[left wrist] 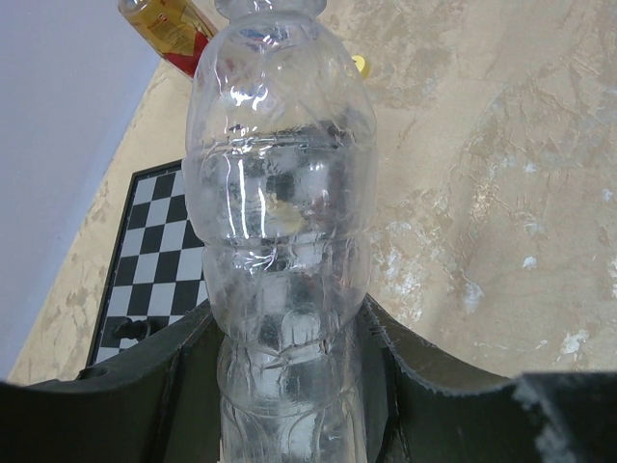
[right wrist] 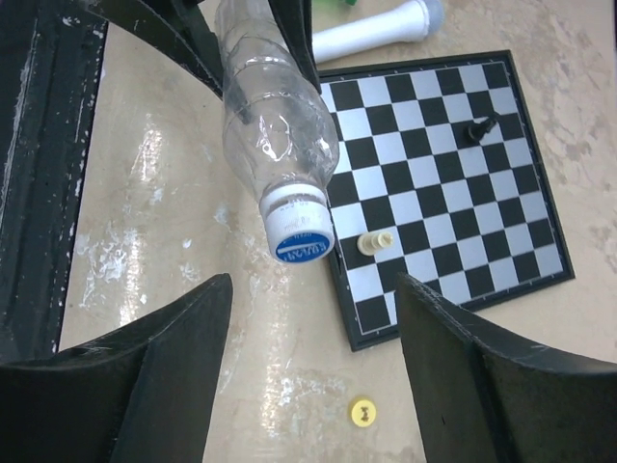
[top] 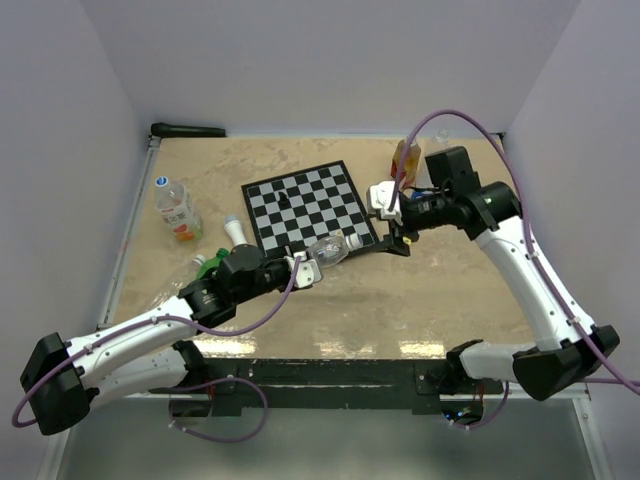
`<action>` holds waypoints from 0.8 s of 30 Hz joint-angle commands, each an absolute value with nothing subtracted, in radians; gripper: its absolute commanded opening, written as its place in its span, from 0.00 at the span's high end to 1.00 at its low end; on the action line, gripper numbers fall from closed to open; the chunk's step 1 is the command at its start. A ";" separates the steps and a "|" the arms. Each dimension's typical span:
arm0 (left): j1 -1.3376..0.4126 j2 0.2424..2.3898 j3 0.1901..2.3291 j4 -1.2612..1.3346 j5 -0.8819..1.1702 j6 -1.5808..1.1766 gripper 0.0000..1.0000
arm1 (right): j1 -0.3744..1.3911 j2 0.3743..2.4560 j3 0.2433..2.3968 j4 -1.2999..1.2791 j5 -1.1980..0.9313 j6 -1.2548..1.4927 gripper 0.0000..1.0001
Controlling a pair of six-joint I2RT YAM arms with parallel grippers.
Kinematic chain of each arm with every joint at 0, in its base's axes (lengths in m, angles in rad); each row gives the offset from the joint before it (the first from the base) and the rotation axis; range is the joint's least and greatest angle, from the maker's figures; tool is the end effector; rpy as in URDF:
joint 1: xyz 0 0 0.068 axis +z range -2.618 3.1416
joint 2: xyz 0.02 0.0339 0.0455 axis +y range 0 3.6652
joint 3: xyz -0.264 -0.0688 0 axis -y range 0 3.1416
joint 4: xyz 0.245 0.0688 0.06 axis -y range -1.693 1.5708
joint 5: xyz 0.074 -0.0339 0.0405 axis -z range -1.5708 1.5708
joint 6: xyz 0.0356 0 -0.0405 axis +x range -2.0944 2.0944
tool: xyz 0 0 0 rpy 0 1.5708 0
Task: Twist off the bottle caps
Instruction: Unscrew the bottle cap from the plastic bottle.
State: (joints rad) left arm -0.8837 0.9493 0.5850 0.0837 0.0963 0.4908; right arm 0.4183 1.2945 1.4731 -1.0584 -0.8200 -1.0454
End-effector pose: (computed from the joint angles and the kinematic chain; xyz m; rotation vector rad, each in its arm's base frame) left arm 0.1380 -0.1736 0.2666 1.2351 1.3983 -0.3619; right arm 0.2097 0.1217 0.3943 -1.7040 1.3886 0.6568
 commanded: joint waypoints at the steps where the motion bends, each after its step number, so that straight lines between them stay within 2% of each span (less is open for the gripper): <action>1: -0.879 0.931 0.595 0.112 0.092 0.492 0.98 | 0.399 1.218 1.482 -1.065 -0.792 -0.937 0.27; 10: -0.879 0.928 0.598 0.112 0.087 0.491 0.98 | 0.384 1.183 1.457 -1.078 -0.825 -0.807 0.20; 19: -0.879 0.931 0.598 0.112 0.075 0.486 0.98 | 0.333 1.201 1.393 -0.847 -0.969 -0.347 0.20; 24: -0.879 0.934 0.598 0.112 0.075 0.486 0.98 | 0.331 1.262 1.407 -0.796 -1.008 -0.226 0.19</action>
